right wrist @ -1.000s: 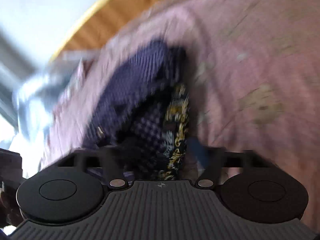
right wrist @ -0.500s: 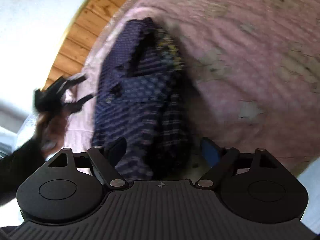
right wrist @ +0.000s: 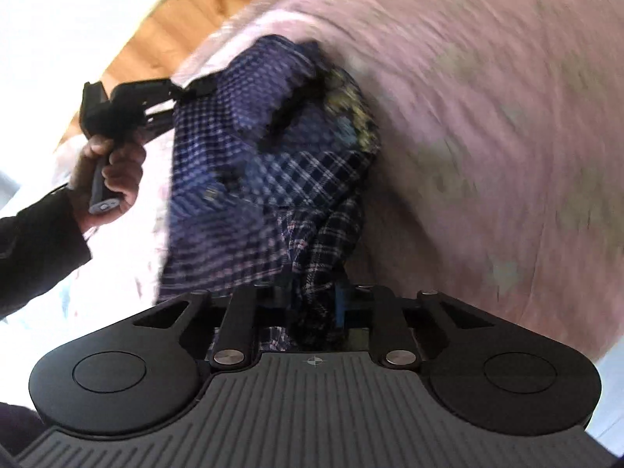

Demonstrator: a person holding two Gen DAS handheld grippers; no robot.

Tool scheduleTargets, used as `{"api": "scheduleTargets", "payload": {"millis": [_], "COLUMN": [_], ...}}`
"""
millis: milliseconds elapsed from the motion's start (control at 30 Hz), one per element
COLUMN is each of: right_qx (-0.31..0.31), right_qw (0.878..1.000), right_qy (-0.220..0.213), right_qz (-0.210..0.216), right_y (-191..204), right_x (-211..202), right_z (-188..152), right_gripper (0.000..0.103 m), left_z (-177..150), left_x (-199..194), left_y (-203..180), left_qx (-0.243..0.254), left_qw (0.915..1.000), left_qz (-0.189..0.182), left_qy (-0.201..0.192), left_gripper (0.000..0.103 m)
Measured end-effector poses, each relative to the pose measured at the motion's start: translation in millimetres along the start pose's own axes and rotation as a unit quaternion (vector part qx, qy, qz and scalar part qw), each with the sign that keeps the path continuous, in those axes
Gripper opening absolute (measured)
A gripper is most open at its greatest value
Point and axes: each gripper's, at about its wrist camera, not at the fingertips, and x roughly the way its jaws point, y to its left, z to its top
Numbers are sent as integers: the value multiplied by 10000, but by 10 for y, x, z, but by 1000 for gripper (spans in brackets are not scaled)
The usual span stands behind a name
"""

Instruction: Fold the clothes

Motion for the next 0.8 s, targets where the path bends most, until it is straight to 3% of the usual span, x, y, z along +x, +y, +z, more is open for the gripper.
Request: {"api": "scheduleTargets", "payload": {"millis": [167, 300, 367, 433, 500, 567, 600, 633, 700, 767, 800], "right_qx": [-1097, -1891, -2313, -2645, -2920, -3032, -3052, -2927, -2539, -2249, -2326], "right_qw": [9935, 9795, 9675, 9556, 9428, 9421, 9443, 9519, 9661, 9743, 9719], "right_qy": [207, 436, 663, 903, 1218, 1187, 1071, 859, 430, -87, -326], "right_qz": [236, 539, 775, 930, 1054, 806, 601, 274, -187, 72, 168], "right_y": [122, 177, 286, 438, 592, 753, 818, 840, 844, 849, 855], "right_x": [-276, -159, 36, 405, 875, 1466, 1768, 2001, 2208, 2014, 1836], "right_z": [856, 1825, 2372, 2814, 3235, 3401, 3453, 3448, 3360, 3196, 3060], "right_gripper": [15, 15, 15, 15, 16, 24, 45, 49, 45, 44, 43], "left_z": [-88, -416, -659, -946, -1227, -1525, -1634, -1735, -1839, -1780, -1697], "left_x": [-1086, -1940, -2170, -2198, -2058, -1784, -1664, -1591, -1620, -1737, -1743], "left_y": [-208, -489, -655, -682, -463, -138, 26, 152, 173, 16, -66], "left_qx": [-580, -1166, -1311, -1676, -2210, -2531, -2695, -2817, -2842, -2473, -2232], "left_qw": [9922, 9732, 9636, 9500, 9313, 9097, 9058, 9049, 9057, 9158, 9222], "left_qz": [13, 356, 640, 1028, 1468, 2266, 2503, 2618, 2642, 2545, 2489], "left_qy": [-1105, -1948, -2242, -2426, -2496, -2387, -2103, -1824, -1705, -1880, -1945], "left_gripper": [10, 10, 11, 16, 24, 30, 27, 18, 17, 21, 23]}}
